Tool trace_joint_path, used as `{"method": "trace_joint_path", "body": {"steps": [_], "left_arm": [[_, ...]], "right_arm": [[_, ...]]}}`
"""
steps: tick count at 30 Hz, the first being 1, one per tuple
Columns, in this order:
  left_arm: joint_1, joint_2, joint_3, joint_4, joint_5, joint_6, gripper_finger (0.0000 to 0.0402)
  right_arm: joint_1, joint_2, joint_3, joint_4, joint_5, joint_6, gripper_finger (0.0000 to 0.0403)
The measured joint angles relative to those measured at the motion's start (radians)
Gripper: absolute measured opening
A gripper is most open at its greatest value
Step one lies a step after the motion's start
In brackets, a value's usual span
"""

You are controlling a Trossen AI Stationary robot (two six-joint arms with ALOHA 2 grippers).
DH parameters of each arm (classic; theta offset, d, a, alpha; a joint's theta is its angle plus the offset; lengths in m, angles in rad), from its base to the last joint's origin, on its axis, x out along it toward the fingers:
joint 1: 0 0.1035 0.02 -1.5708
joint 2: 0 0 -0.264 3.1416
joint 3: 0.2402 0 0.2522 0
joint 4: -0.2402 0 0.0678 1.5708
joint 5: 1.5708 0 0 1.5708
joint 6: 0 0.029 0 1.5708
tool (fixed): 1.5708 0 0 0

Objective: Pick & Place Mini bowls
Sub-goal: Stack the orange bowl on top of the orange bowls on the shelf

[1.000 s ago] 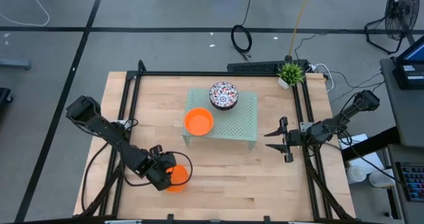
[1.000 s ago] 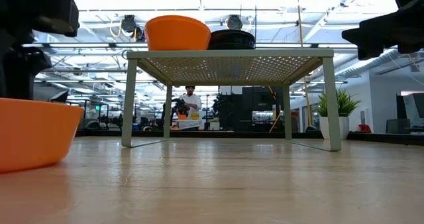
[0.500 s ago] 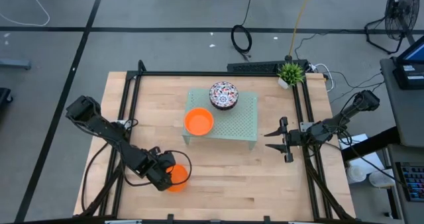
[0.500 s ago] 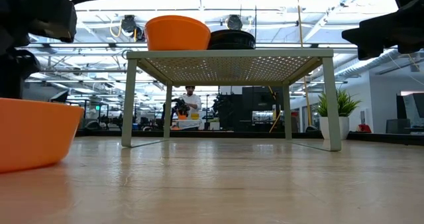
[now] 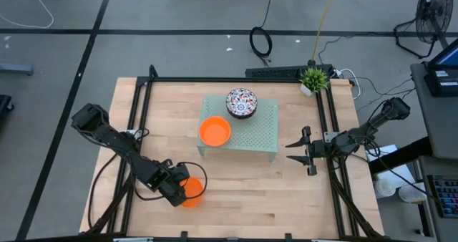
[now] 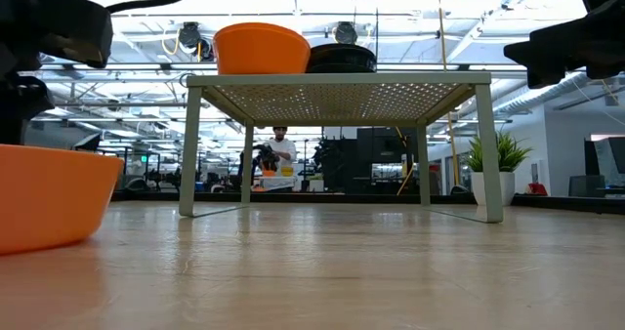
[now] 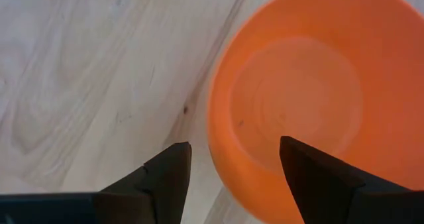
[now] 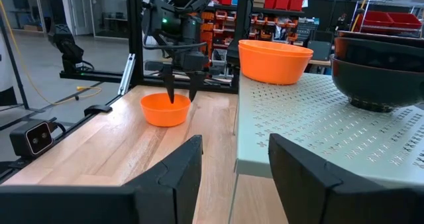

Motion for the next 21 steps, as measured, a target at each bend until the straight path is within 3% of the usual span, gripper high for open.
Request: {"method": "trace_joint_path", "body": {"steps": [21], "left_arm": [[0.012,0.000,-0.087,0.035,0.056,-0.093,0.0234]], "right_arm": [[0.000,0.000,0.000,0.000,0.000,0.000,0.0161]]}}
